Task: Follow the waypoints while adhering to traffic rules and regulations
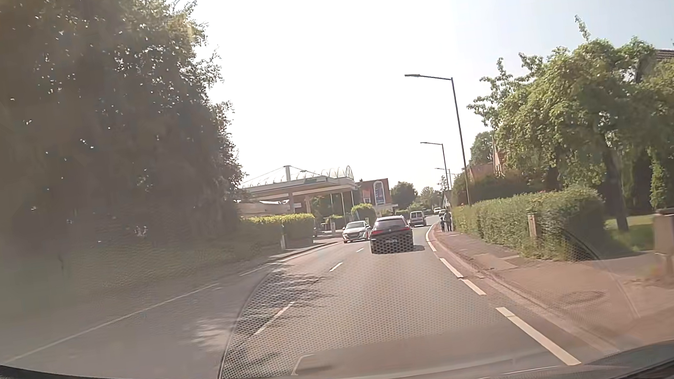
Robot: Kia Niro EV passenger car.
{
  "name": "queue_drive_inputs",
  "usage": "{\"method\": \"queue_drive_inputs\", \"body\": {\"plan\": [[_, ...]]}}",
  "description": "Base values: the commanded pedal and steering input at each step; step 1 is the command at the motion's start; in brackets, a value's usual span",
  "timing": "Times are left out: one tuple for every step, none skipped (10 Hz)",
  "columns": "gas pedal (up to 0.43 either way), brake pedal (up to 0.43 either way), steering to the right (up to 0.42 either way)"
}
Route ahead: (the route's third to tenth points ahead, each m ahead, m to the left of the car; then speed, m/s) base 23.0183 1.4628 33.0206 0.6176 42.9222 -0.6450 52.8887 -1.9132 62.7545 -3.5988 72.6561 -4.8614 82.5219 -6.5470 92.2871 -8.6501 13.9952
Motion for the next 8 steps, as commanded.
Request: {"method": "queue_drive_inputs", "body": {"plan": [[0.150, 0.000, 0.015], [0.150, 0.000, 0.015], [0.150, 0.000, 0.017], [0.150, 0.000, 0.018], [0.150, 0.000, 0.019], [0.150, 0.000, 0.019], [0.150, 0.000, 0.019], [0.150, 0.000, 0.018]]}}
